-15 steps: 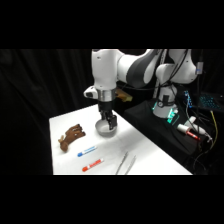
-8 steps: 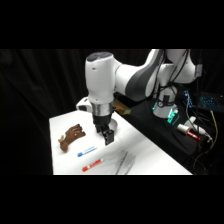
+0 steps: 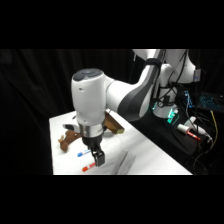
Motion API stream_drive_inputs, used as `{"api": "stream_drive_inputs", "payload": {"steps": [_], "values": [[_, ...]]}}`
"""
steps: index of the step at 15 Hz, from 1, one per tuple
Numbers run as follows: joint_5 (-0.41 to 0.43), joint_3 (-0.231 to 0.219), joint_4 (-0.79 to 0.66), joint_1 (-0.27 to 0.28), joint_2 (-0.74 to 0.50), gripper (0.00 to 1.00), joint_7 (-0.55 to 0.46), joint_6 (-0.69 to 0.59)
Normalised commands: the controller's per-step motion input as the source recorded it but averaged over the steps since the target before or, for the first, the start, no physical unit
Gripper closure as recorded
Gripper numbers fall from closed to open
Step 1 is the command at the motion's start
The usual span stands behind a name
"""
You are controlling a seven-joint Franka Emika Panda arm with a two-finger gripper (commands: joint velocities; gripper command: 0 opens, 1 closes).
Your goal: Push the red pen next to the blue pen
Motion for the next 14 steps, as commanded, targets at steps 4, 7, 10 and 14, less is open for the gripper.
{"api": "stream_drive_inputs", "payload": {"steps": [4, 7, 10, 14], "values": [[0.167, 0.000, 0.51, 0.064, 0.41, 0.00, -0.02, -0.03], [0.151, 0.005, 0.46, 0.066, 0.37, 0.00, -0.02, -0.06], [0.154, 0.008, 0.41, 0.035, 0.32, 0.00, -0.03, -0.08], [0.159, 0.016, 0.33, -0.001, 0.25, 0.00, -0.04, -0.08]]}}
